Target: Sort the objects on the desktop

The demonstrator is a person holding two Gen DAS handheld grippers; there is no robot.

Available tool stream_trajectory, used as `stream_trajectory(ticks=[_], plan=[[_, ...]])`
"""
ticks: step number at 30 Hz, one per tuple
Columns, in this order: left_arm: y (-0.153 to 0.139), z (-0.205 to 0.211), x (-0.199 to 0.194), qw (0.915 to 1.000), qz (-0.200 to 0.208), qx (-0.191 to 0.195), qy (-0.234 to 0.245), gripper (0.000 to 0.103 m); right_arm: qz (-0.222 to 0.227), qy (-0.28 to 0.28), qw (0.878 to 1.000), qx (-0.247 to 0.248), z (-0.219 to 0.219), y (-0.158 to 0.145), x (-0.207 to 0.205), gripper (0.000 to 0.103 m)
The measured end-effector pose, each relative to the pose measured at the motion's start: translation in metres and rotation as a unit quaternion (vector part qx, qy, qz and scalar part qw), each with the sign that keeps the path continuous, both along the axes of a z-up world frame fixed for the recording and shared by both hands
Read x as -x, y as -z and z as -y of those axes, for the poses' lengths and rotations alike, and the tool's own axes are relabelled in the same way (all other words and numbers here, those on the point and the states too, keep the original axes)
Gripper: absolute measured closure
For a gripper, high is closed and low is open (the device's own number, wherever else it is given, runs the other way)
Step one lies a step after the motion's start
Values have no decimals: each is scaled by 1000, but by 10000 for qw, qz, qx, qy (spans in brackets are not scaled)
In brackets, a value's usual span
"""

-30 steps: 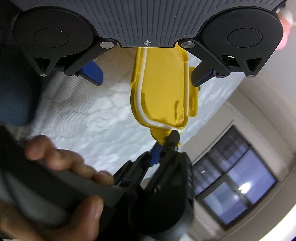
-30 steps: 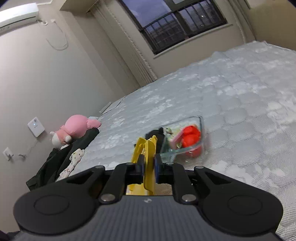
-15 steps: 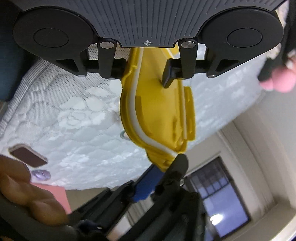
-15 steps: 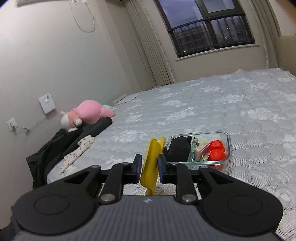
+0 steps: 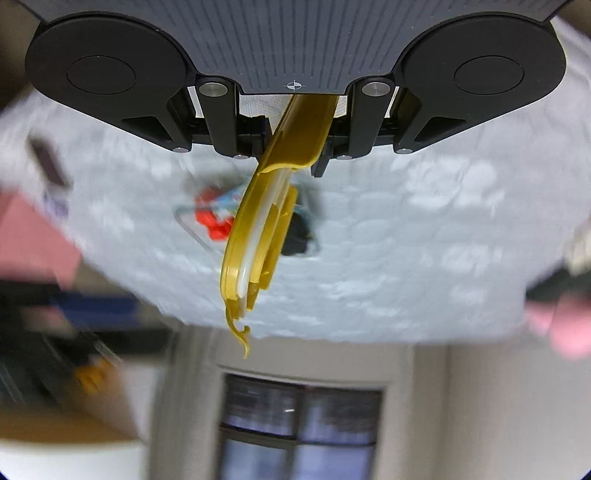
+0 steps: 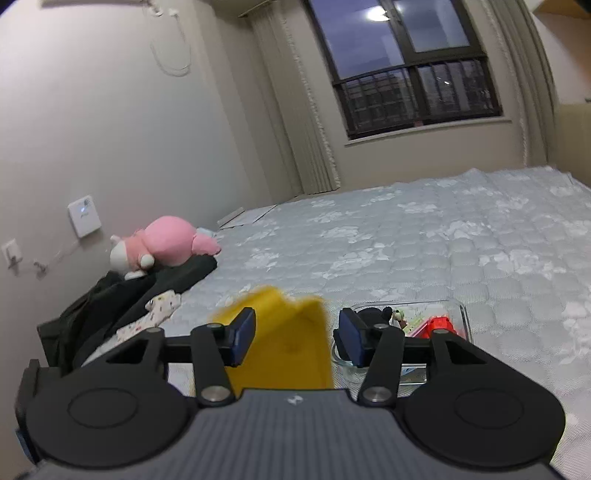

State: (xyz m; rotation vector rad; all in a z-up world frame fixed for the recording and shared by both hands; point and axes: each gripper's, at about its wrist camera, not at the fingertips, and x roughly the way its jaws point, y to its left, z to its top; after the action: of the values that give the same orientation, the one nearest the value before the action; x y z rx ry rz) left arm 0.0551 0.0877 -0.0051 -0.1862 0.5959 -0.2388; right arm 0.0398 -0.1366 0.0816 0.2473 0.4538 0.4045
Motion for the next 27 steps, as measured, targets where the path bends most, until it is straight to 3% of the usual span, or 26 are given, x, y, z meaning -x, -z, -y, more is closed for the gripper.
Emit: stream_trajectory(ticks=[3, 7, 9, 10, 12, 17, 20, 23, 27], plan=[[9, -45, -14, 9940, -445, 896, -439, 79, -405, 51, 9989, -232, -1, 17, -14, 47], [30, -95, -25, 9753, -937, 1729, -1009, 79, -1361, -217, 9869, -841, -4, 57, -42, 47], [43, -116, -28, 9633, -1177, 2097, -1191, 75, -1854, -318, 9757, -1127, -10, 82, -55, 47], [50, -125, -30, 9566, -1270, 2257, -1335, 63, -2093, -372, 9692, -1245, -14, 94, -61, 47], [64, -140, -32, 9462, -1452, 2521, -1413, 70, -2526, -506, 9559, -1412, -24, 118, -68, 47], [94, -162, -34, 9200, -1895, 3120, -1423, 64, -3487, -842, 9114, -2015, -44, 168, -76, 47], [109, -169, -30, 9071, -2068, 3391, -1395, 63, -3774, -684, 8945, -2296, -50, 189, -80, 47], [117, -172, -33, 9052, -2131, 3406, -1388, 64, -3688, -484, 8973, -2377, -55, 201, -84, 47], [115, -170, -28, 9099, -2129, 3308, -1315, 54, -3403, -386, 9034, -2580, -53, 209, -88, 54]])
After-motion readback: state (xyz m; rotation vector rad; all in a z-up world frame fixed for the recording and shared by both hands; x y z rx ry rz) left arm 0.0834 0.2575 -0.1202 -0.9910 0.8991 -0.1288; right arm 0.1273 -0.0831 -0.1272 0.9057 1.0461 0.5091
